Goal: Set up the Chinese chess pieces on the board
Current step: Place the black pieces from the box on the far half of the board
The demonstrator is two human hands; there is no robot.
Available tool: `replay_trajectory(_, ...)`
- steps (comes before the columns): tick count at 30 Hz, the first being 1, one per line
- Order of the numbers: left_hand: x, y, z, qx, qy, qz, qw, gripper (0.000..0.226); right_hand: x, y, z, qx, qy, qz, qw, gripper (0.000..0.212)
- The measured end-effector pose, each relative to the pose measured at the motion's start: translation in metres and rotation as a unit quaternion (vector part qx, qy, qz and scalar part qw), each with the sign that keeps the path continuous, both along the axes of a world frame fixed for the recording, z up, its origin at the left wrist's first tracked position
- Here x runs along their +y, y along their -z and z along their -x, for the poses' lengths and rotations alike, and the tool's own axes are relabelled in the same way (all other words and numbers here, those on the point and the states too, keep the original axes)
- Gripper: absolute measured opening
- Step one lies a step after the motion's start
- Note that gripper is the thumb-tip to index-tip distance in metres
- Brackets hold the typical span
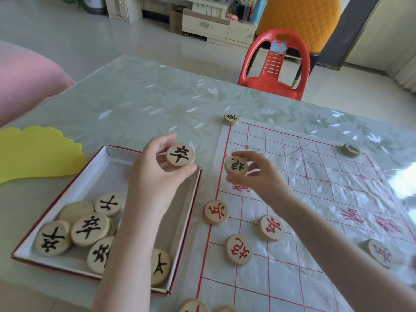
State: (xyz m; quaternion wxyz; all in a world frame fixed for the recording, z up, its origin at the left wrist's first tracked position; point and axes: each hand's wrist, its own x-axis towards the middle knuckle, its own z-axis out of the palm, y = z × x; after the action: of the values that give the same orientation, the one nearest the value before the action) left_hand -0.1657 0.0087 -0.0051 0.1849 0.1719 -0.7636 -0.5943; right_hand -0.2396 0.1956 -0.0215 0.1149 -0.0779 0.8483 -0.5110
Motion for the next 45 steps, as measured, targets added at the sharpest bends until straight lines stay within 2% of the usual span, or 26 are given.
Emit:
replay_trajectory(7, 0.034, -0.002, 0.019, -0.006, 0.019, 0.110, 0.994, 0.050, 0.027, 0.022, 0.082, 0.073, 0.113, -0.107, 0.985, 0.056)
replay_trajectory(14, 0.051, 0.003, 0.031, -0.025, 0.029, 0.121, 0.992, 0.052, 0.019, 0.029, 0.108, 0.063, 0.087, -0.192, 0.976, 0.058)
replay_trajectory(17, 0.053, 0.004, 0.031, -0.029, 0.028, 0.133, 0.990, 0.052, 0.021, 0.015, 0.092, 0.107, 0.071, -0.140, 0.982, 0.056)
replay_trajectory(19, 0.055, 0.006, 0.033, -0.032, 0.032, 0.143, 0.989, 0.052, 0.023, 0.004, 0.074, 0.136, 0.024, -0.086, 0.987, 0.040)
replay_trajectory(21, 0.058, 0.010, 0.037, -0.037, 0.042, 0.156, 0.986, 0.053, 0.029, -0.006, 0.056, 0.152, -0.008, -0.085, 0.985, 0.029)
replay_trajectory(24, 0.063, 0.016, 0.058, -0.064, 0.037, 0.182, 0.980, 0.051, 0.048, -0.012, 0.047, 0.134, 0.031, -0.068, 0.988, 0.022)
replay_trajectory(27, 0.070, 0.017, 0.087, -0.072, 0.041, 0.198, 0.977, 0.049, 0.065, -0.012, 0.043, 0.084, 0.081, -0.005, 0.993, 0.022)
replay_trajectory(36, 0.079, 0.038, 0.121, -0.175, 0.056, 0.323, 0.928, 0.042, 0.087, -0.003, 0.026, 0.056, 0.091, 0.031, 0.994, 0.023)
replay_trajectory(38, 0.080, 0.041, 0.120, -0.175, 0.059, 0.328, 0.927, 0.042, 0.088, -0.004, 0.023, 0.056, 0.084, 0.029, 0.994, 0.023)
replay_trajectory(42, 0.079, 0.036, 0.114, -0.149, 0.058, 0.318, 0.935, 0.055, 0.085, -0.006, 0.013, 0.056, 0.066, 0.020, 0.996, 0.023)
replay_trajectory(45, 0.066, 0.025, 0.097, -0.103, 0.051, 0.295, 0.949, 0.045, 0.069, -0.013, 0.001, 0.064, 0.031, 0.010, 0.997, 0.024)
